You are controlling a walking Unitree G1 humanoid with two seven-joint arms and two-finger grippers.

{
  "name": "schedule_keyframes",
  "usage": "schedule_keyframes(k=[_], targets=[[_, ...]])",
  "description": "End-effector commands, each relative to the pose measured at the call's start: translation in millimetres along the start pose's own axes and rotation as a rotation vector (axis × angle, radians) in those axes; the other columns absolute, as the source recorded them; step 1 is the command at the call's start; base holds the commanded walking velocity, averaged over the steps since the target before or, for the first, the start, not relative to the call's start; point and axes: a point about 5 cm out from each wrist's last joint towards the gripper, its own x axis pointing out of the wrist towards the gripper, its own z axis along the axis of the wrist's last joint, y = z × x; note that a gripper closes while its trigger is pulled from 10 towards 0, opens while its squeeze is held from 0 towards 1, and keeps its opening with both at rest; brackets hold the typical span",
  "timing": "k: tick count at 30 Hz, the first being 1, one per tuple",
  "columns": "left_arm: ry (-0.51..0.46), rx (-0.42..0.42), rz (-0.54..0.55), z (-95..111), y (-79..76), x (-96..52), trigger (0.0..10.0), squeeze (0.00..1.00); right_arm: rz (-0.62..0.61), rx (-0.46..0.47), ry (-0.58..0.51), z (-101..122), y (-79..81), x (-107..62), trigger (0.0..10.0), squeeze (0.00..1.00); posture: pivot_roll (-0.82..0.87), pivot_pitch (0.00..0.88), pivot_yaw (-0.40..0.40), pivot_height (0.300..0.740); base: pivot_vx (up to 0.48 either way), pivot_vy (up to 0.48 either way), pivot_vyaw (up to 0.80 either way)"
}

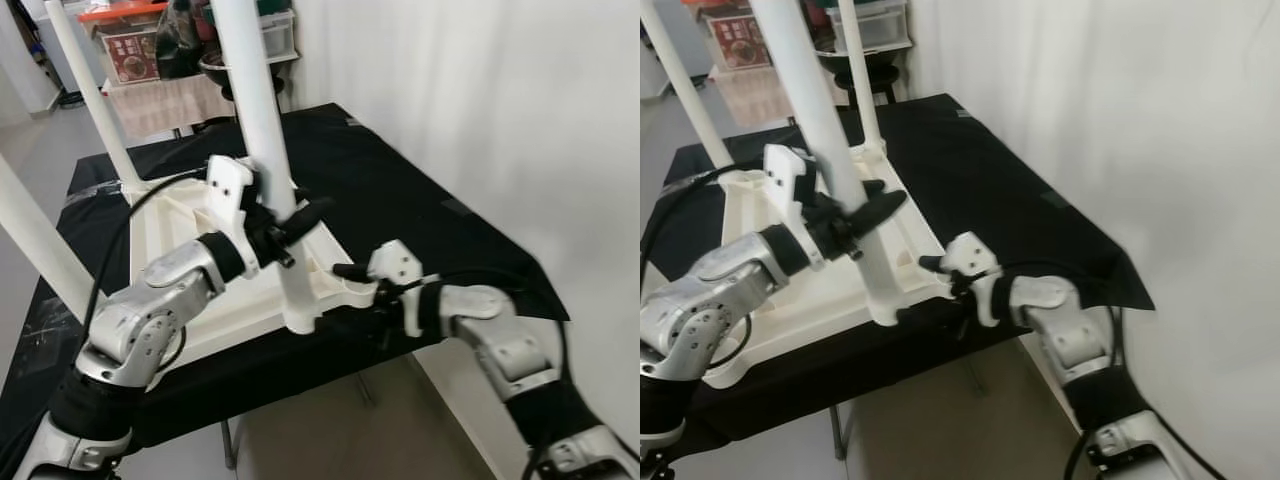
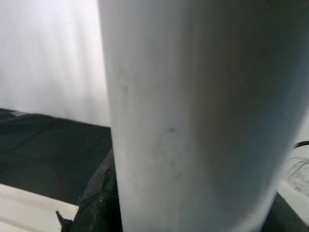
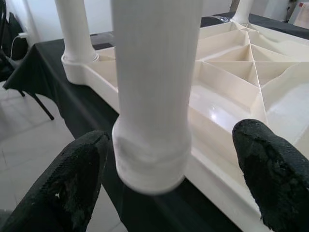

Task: Building children table

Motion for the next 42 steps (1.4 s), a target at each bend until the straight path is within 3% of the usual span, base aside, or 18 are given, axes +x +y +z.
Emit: schedule_keyframes(k=[1, 2, 3, 4, 5, 11, 18, 19, 20, 26, 40, 41, 42], targets=[[-0.027, 0.01, -0.029, 2, -5.7, 0.0, 0.0, 0.0, 0.009, 0.001, 0.006, 6, 0.6, 10.1, 10.0, 0.98, -0.06, 0.0, 0.066, 0.74, 0.0, 0.0, 0.0], [-0.038, 0.014, -0.039, 2, -8.4, 0.2, 0.0, 0.0, 0.001, 0.028, -0.002, 9, 1.4, 20.9, 10.0, 0.25, -0.06, 0.0, 0.065, 0.74, 0.0, 0.0, 0.0], [-0.038, 0.014, -0.039, 2, -8.4, 0.2, 0.0, 0.0, 0.001, 0.028, -0.002, 9, 1.4, 20.9, 10.0, 0.25, -0.06, 0.0, 0.065, 0.74, 0.0, 0.0, 0.0], [-0.047, 0.017, -0.042, 2, -10.1, 0.1, 0.0, 0.0, -0.023, 0.05, -0.009, 12, 0.9, 29.5, 10.0, 0.03, -0.06, 0.0, 0.065, 0.74, 0.0, 0.0, 0.0], [-0.051, 0.023, -0.045, 2, -11.3, 0.2, 0.0, 0.0, -0.049, 0.082, -0.016, 15, -0.4, 37.1, 10.0, 0.0, -0.05, 0.0, 0.06, 0.74, 0.0, 0.0, 0.0], [-0.069, 0.004, -0.043, -1, -12.3, 1.1, 0.0, 0.0, -0.168, 0.082, -0.033, 21, -3.4, 59.5, 10.0, 0.0, -0.06, 0.0, 0.064, 0.74, 0.0, 0.0, 0.0], [-0.091, -0.005, -0.043, 1, -13.2, 3.4, 0.0, 0.0, -0.216, 0.074, -0.058, 23, 0.5, 69.9, 10.0, 0.0, -0.06, 0.0, 0.061, 0.74, 0.0, 0.0, 0.0], [-0.102, -0.011, -0.038, 2, -12.8, 4.0, 0.0, 0.0, -0.229, 0.082, -0.082, 24, 2.0, 72.8, 4.6, 0.0, -0.06, 0.0, 0.061, 0.74, 0.0, 0.0, 0.0], [-0.116, -0.018, -0.034, 4, -12.3, 4.1, 0.0, 0.0, -0.242, 0.081, -0.12, 27, 3.7, 75.6, 0.0, 0.0, -0.05, 0.0, 0.06, 0.74, 0.0, 0.0, 0.0], [-0.136, -0.034, -0.029, 6, -11.2, 3.1, 0.0, 0.0, -0.265, 0.067, -0.225, 36, 6.3, 79.7, 0.0, 0.0, -0.05, 0.0, 0.061, 0.74, 0.0, 0.0, 0.0], [-0.181, -0.07, -0.012, 7, -11.3, 4.9, 0.0, 0.0, -0.297, 0.061, -0.278, 42, 3.2, 81.2, 0.0, 0.0, -0.05, 0.0, 0.063, 0.74, 0.0, 0.0, 0.0], [-0.207, -0.088, 0.008, 8, -9.6, 5.1, 8.0, 0.0, -0.3, 0.061, -0.277, 41, 3.1, 81.5, 0.0, 0.0, -0.05, 0.0, 0.059, 0.74, 0.0, 0.0, 0.0], [-0.232, -0.111, 0.028, 9, -7.0, 3.5, 10.0, 1.0, -0.311, 0.068, -0.28, 41, 1.6, 80.6, 0.0, 0.0, -0.05, 0.0, 0.058, 0.74, 0.0, 0.0, 0.0]])
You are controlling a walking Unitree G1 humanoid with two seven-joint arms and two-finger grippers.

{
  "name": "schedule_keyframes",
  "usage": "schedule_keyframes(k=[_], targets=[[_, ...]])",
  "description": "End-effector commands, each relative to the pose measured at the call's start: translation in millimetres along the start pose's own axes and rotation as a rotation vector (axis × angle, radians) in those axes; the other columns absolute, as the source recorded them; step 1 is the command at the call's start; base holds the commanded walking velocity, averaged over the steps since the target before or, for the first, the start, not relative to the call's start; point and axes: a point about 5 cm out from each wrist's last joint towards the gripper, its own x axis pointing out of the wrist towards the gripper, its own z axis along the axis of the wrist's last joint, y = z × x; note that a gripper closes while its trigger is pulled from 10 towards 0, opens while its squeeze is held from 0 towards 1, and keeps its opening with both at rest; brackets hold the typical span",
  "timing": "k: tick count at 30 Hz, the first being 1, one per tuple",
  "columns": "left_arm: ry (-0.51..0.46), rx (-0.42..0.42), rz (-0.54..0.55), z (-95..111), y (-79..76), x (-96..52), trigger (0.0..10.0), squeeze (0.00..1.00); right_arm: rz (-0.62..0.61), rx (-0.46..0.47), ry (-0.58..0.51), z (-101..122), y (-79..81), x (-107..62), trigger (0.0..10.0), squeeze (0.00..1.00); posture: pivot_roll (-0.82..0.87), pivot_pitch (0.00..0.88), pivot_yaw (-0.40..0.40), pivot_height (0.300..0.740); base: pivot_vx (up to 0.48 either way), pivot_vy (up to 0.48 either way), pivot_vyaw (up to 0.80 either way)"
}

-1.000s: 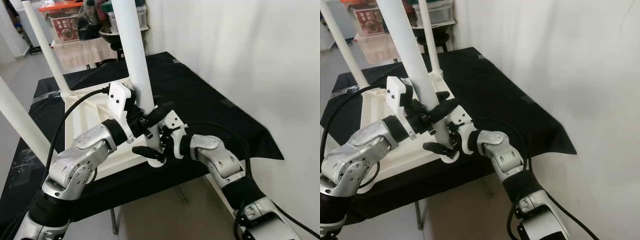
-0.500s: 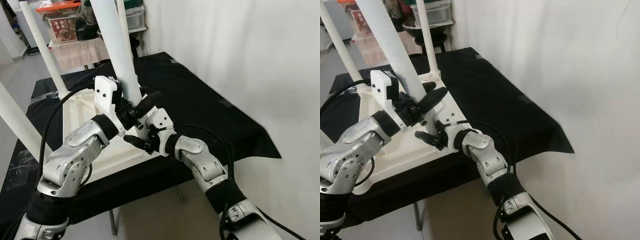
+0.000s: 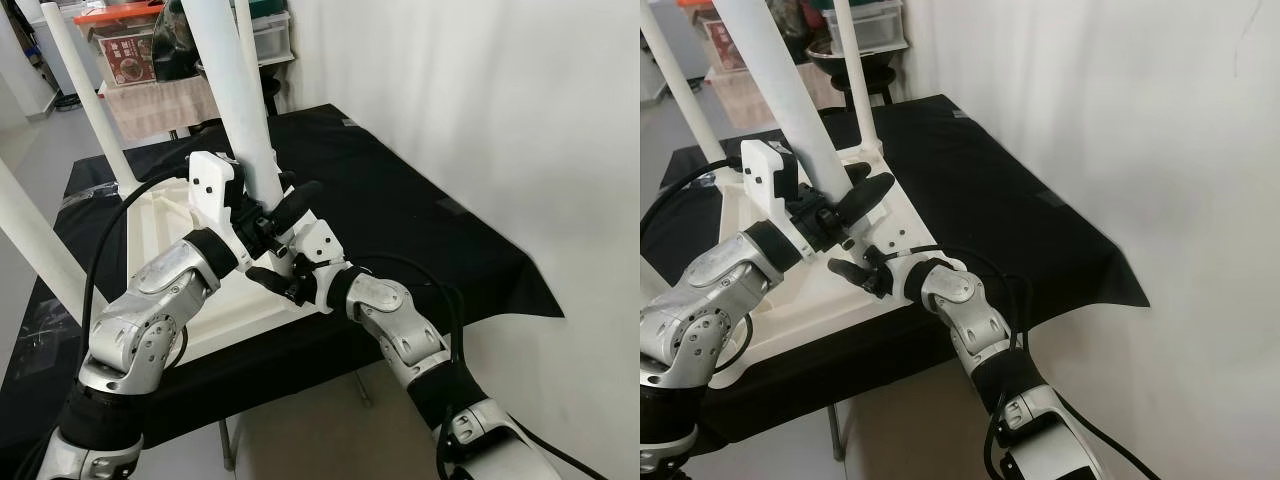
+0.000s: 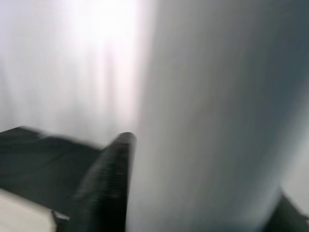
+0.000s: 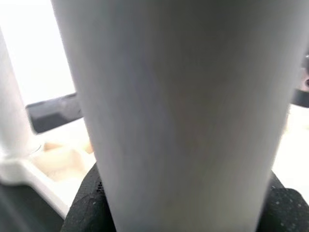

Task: Building children table

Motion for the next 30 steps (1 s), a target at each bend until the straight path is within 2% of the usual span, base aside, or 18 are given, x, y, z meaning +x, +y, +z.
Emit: schedule_keyframes(k=[1, 4, 5, 6, 7, 8, 10, 11, 13, 16, 22, 24, 25, 26, 27, 28, 29, 30], targets=[[-0.064, -0.083, -0.065, 2, -12.1, 3.9, 10.0, 1.0, -0.059, 0.036, -0.046, 9, -4.6, 5.8, 0.0, 0.0, -0.05, 0.0, 0.058, 0.74, 0.0, 0.0, 0.0], [-0.119, -0.106, 0.04, 7, 0.9, -2.4, 10.0, 1.0, -0.104, 0.049, -0.052, 8, -13.5, 2.6, 0.0, 0.0, -0.06, 0.0, 0.057, 0.74, 0.0, 0.0, 0.0], [-0.131, -0.097, 0.107, 9, 10.0, -7.7, 10.0, 1.0, -0.14, 0.062, -0.054, 8, -20.3, 0.2, 0.0, 0.0, -0.06, 0.0, 0.057, 0.74, 0.0, 0.0, 0.0], [-0.131, -0.097, 0.107, 9, 10.0, -7.7, 10.0, 1.0, -0.14, 0.062, -0.054, 8, -20.3, 0.2, 0.0, 0.0, -0.06, 0.0, 0.057, 0.74, 0.0, 0.0, 0.0], [-0.125, -0.071, 0.195, 10, 21.8, -14.9, 10.0, 1.0, -0.183, 0.079, -0.055, 8, -29.0, -3.1, 0.0, 0.0, -0.05, 0.0, 0.053, 0.74, 0.0, 0.0, 0.0], [-0.125, -0.071, 0.195, 10, 21.8, -14.9, 10.0, 1.0, -0.183, 0.079, -0.055, 8, -29.0, -3.1, 0.0, 0.0, -0.05, 0.0, 0.053, 0.74, 0.0, 0.0, 0.0], [-0.108, 0.022, 0.358, 13, 42.0, -30.9, 10.0, 1.0, -0.296, 0.116, -0.053, 7, -48.9, -11.3, 0.0, 0.0, -0.05, 0.0, 0.046, 0.74, 0.0, 0.0, 0.0], [-0.108, 0.022, 0.358, 13, 42.0, -30.9, 10.0, 1.0, -0.296, 0.116, -0.053, 7, -48.9, -11.3, 0.0, 0.0, -0.05, 0.0, 0.046, 0.74, 0.0, 0.0, 0.0], [-0.107, 0.081, 0.446, 15, 49.8, -39.7, 10.0, 1.0, -0.362, 0.131, -0.047, 6, -60.0, -16.8, 0.0, 0.0, -0.05, 0.0, 0.045, 0.74, 0.0, 0.0, 0.0], [-0.102, 0.123, 0.506, 14, 51.6, -47.8, 10.0, 1.0, -0.423, 0.147, -0.049, 5, -69.5, -22.6, 0.0, 0.0, -0.04, 0.0, 0.044, 0.74, 0.0, 0.0, 0.0], [-0.066, 0.171, 0.561, 6, 51.3, -56.8, 10.0, 1.0, -0.476, 0.159, -0.058, 3, -77.8, -28.5, 0.0, 0.0, -0.04, 0.0, 0.045, 0.74, 0.0, 0.0, 0.0], [0.019, 0.207, 0.617, -11, 50.9, -66.5, 10.0, 1.0, -0.51, 0.166, -0.07, 2, -81.9, -33.1, 0.0, 0.0, -0.05, 0.0, 0.051, 0.74, 0.0, 0.0, 0.0], [0.019, 0.207, 0.617, -11, 50.9, -66.5, 10.0, 1.0, -0.51, 0.166, -0.07, 2, -81.9, -33.1, 0.0, 0.0, -0.05, 0.0, 0.051, 0.74, 0.0, 0.0, 0.0], [0.052, 0.208, 0.632, -19, 48.2, -70.0, 10.0, 1.0, -0.514, 0.172, -0.081, 2, -82.6, -34.7, 1.6, 0.0, -0.06, 0.0, 0.057, 0.74, 0.0, 0.0, 0.0], [0.052, 0.208, 0.632, -19, 48.2, -70.0, 10.0, 1.0, -0.514, 0.172, -0.081, 2, -82.6, -34.7, 1.6, 0.0, -0.06, 0.0, 0.057, 0.74, 0.0, 0.0, 0.0], [0.075, 0.2, 0.635, -26, 45.1, -71.8, 10.0, 0.0, -0.518, 0.176, -0.09, 2, -82.7, -36.2, 10.0, 0.0, -0.06, 0.0, 0.06, 0.74, 0.0, 0.0, 0.0], [0.114, 0.161, 0.618, -40, 35.9, -72.9, 10.0, 0.0, -0.51, 0.189, -0.098, -1, -80.2, -39.3, 10.0, 0.0, -0.06, 0.0, 0.066, 0.74, 0.0, 0.0, 0.0], [0.114, 0.161, 0.618, -40, 35.9, -72.9, 10.0, 0.0, -0.51, 0.189, -0.098, -1, -80.2, -39.3, 10.0, 0.0, -0.06, 0.0, 0.066, 0.74, 0.0, 0.0, 0.0]])
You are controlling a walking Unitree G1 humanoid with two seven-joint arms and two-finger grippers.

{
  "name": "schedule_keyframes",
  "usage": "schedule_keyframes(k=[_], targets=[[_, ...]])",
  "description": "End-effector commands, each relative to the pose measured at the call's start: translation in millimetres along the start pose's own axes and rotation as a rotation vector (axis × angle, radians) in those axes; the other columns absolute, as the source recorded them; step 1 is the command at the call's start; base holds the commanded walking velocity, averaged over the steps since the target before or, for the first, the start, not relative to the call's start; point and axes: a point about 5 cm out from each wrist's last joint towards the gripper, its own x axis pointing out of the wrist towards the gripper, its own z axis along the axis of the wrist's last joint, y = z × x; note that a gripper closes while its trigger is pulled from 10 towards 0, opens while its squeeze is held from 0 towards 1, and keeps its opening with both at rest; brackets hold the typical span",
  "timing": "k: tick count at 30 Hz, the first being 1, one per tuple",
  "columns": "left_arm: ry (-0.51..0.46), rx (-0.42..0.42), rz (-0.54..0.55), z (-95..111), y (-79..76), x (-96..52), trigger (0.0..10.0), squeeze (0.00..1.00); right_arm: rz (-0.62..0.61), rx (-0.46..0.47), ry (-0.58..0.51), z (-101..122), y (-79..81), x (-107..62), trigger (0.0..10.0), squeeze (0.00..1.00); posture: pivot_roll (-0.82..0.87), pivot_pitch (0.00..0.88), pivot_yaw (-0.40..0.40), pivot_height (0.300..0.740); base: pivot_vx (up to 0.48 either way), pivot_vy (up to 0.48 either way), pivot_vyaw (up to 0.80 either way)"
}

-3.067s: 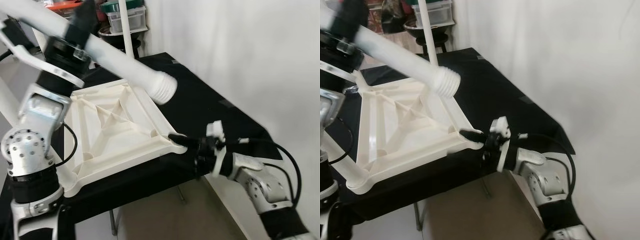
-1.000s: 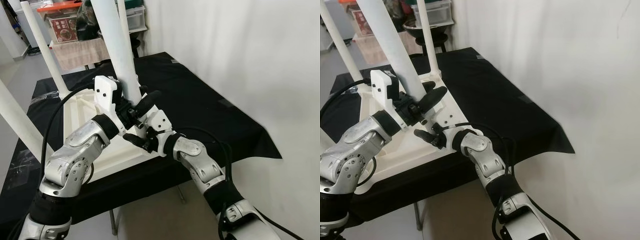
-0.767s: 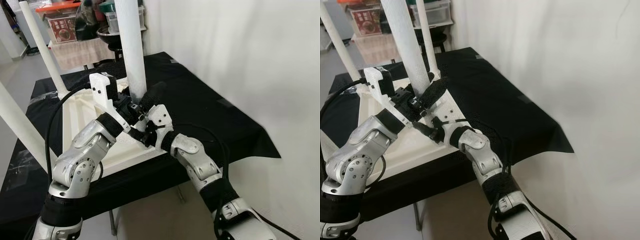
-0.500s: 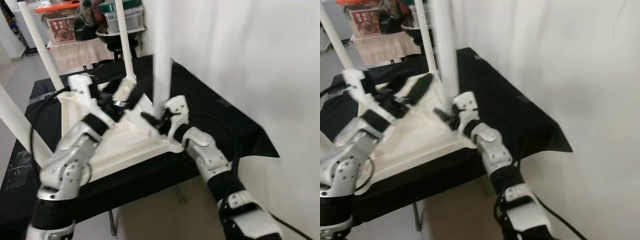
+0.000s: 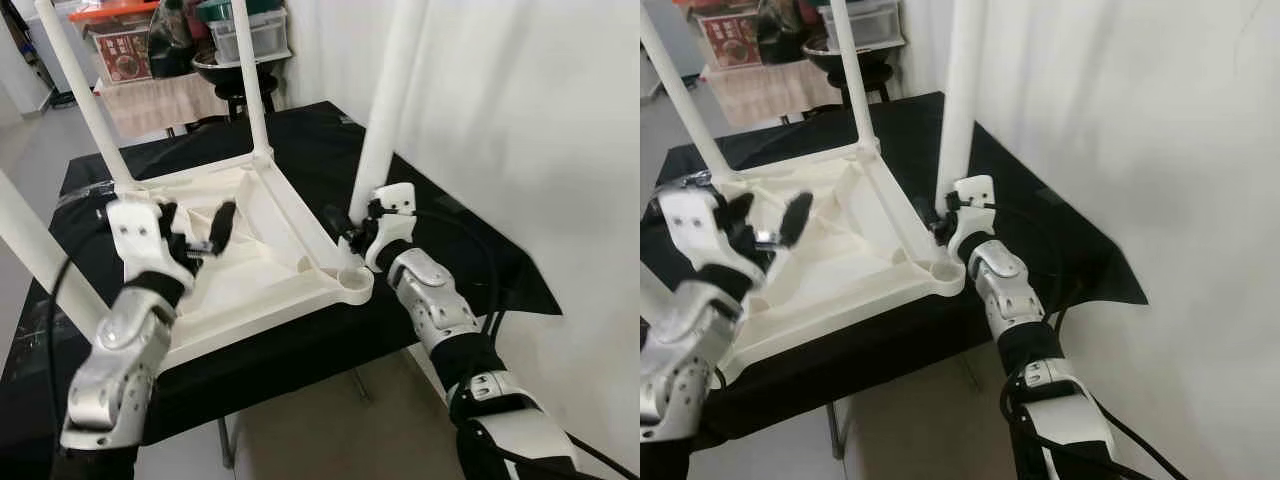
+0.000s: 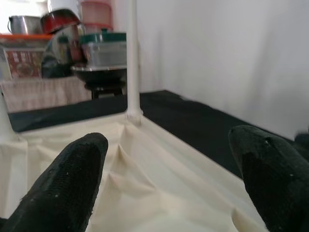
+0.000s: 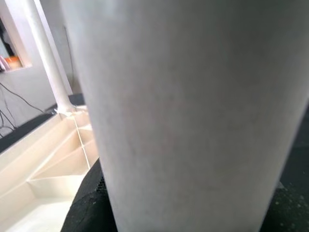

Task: Building children table

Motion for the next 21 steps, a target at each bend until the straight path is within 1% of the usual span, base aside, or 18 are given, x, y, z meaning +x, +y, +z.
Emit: schedule_keyframes(k=[1, 4, 6, 8, 9, 10, 11, 13, 15, 17, 18, 21], targets=[[0.051, -0.002, -0.02, -13, -9.7, -5.5, 10.0, 0.0, 0.036, 0.034, -0.032, -1, 7.1, -3.4, 10.0, 0.0, -0.06, 0.0, 0.072, 0.74, 0.0, 0.0, 0.0], [0.07, 0.002, -0.025, -18, -12.8, -9.3, 10.0, 0.0, 0.055, 0.057, -0.03, -5, 9.6, -6.6, 10.0, 0.0, -0.06, 0.0, 0.072, 0.74, 0.0, 0.0, 0.0], [0.132, 0.057, -0.019, -37, -13.2, -23.1, 10.0, 0.0, 0.107, 0.064, 0.011, -21, 19.9, -17.3, 10.0, 0.0, -0.06, 0.0, 0.074, 0.74, 0.0, 0.0, 0.0], [0.132, 0.057, -0.019, -37, -13.2, -23.1, 10.0, 0.0, 0.107, 0.064, 0.011, -21, 19.9, -17.3, 10.0, 0.0, -0.06, 0.0, 0.074, 0.74, 0.0, 0.0, 0.0], [0.163, 0.062, -0.01, -45, -13.8, -33.1, 10.0, 0.0, 0.14, 0.07, 0.022, -29, 26.8, -24.5, 10.0, 0.0, -0.06, 0.0, 0.072, 0.74, 0.0, 0.0, 0.0], [0.163, 0.062, -0.01, -45, -13.8, -33.1, 10.0, 0.0, 0.14, 0.07, 0.022, -29, 26.8, -24.5, 10.0, 0.0, -0.06, 0.0, 0.072, 0.74, 0.0, 0.0, 0.0], [0.18, 0.057, 0.004, -50, -14.9, -42.0, 10.0, 0.0, 0.172, 0.078, 0.026, -34, 32.4, -32.2, 10.0, 0.0, -0.05, 0.0, 0.065, 0.74, 0.0, 0.0, 0.0], [0.18, 0.057, 0.004, -50, -14.9, -42.0, 10.0, 0.0, 0.172, 0.078, 0.026, -34, 32.4, -32.2, 10.0, 0.0, -0.05, 0.0, 0.065, 0.74, 0.0, 0.0, 0.0], [0.197, 0.035, 0.036, -57, -16.0, -58.3, 10.0, 0.0, 0.235, 0.107, 0.014, -42, 38.6, -51.0, 10.0, 0.0, -0.04, 0.0, 0.044, 0.74, 0.0, 0.0, 0.0], [0.218, 0.039, 0.033, -65, -19.6, -67.8, 10.0, 0.0, 0.272, 0.143, 0.01, -45, 40.4, -63.7, 10.0, 0.0, -0.05, 0.0, 0.041, 0.74, 0.0, 0.0, 0.0], [0.215, 0.031, 0.024, -67, -23.5, -69.1, 10.0, 0.0, 0.28, 0.16, 0.005, -45, 39.8, -67.8, 10.0, 0.0, -0.06, 0.0, 0.037, 0.74, 0.0, 0.0, 0.0], [0.211, 0.025, 0.019, -68, -25.9, -69.0, 10.0, 0.0, 0.284, 0.168, 0.002, -45, 39.3, -69.7, 10.0, 0.0, -0.06, 0.0, 0.036, 0.74, 0.0, 0.0, 0.0]])
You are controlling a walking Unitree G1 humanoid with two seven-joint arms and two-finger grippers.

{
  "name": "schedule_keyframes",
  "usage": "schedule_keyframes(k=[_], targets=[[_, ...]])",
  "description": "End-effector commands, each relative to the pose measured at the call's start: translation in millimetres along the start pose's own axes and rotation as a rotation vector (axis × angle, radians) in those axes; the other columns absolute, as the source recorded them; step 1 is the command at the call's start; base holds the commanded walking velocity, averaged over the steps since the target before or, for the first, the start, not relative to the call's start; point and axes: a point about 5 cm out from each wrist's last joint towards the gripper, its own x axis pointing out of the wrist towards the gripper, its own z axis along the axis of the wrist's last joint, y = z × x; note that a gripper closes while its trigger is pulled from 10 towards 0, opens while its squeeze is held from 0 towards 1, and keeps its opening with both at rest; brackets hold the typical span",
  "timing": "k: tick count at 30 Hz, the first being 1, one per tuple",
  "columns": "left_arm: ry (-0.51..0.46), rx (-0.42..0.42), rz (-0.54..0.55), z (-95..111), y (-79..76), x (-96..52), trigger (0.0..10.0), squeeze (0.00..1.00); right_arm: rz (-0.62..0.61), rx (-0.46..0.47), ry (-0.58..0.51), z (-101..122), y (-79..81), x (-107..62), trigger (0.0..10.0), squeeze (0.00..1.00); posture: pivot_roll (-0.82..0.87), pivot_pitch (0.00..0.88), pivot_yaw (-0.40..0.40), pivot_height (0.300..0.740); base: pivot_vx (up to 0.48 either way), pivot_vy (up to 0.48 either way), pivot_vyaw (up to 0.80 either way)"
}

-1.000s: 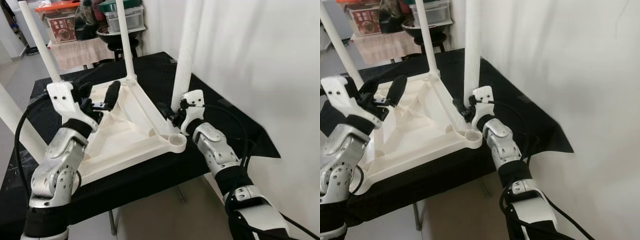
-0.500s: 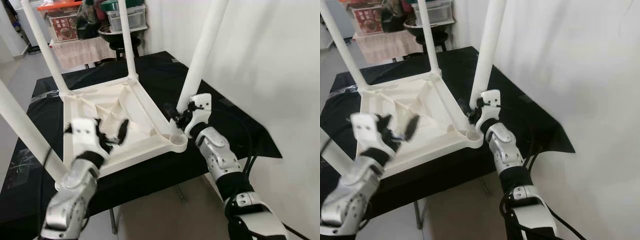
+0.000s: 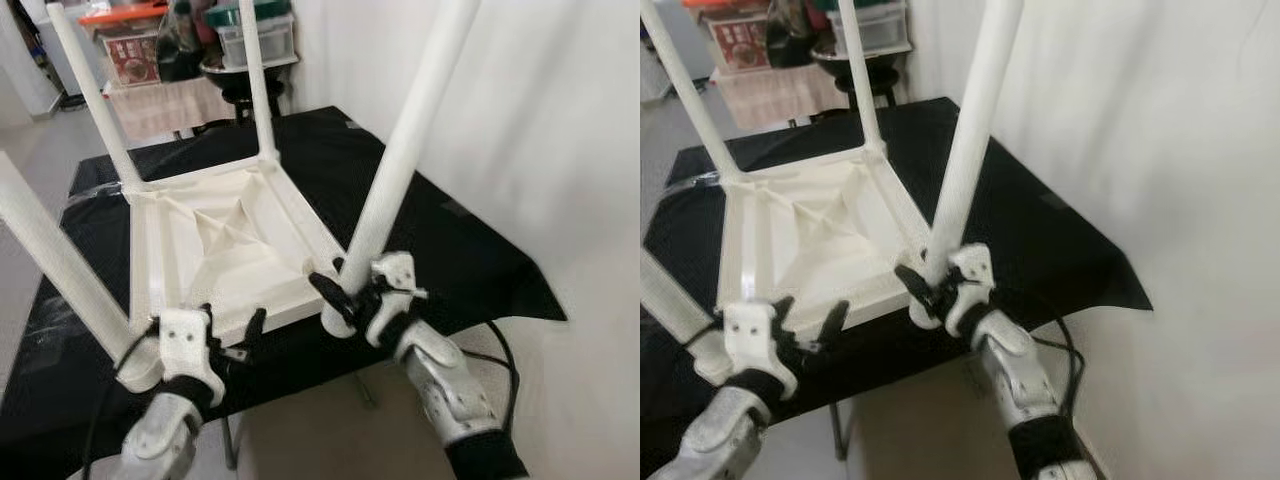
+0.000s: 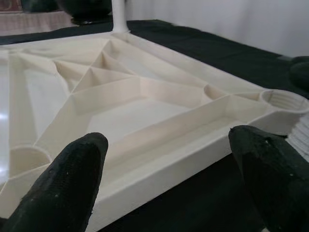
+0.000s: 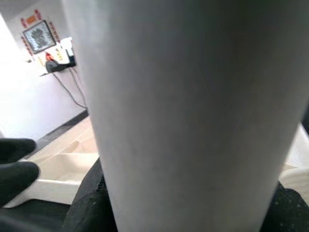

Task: Building children table

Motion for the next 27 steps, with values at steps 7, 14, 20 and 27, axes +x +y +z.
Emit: schedule_keyframes(k=[7, 14, 20, 27], targets=[[-0.017, 0.055, -0.018, -3, -4.4, 2.0, 10.0, 0.0, 0.055, 0.064, -0.068, 17, 0.6, 2.4, 10.0, 0.0, -0.08, 0.0, 0.037, 0.74, 0.0, 0.0, 0.0], [-0.022, 0.03, -0.008, -1, -0.1, 2.1, 10.0, 0.0, 0.06, 0.099, -0.133, 32, -3.3, 3.9, 10.0, 0.0, -0.08, 0.0, 0.059, 0.74, 0.0, 0.0, 0.0], [-0.046, -0.007, 0.0, 8, 6.8, 9.3, 10.0, 0.0, 0.013, 0.051, -0.16, 50, -12.7, 12.6, 10.0, 0.0, -0.08, 0.0, 0.069, 0.74, 0.0, -0.13, 0.0], [-0.077, -0.014, -0.004, 14, 9.0, 11.5, 10.0, 0.0, 0.039, 0.01, -0.196, 69, -11.0, 20.0, 10.0, 0.0, -0.07, 0.0, 0.069, 0.74, 0.0, -0.471, 0.0]])
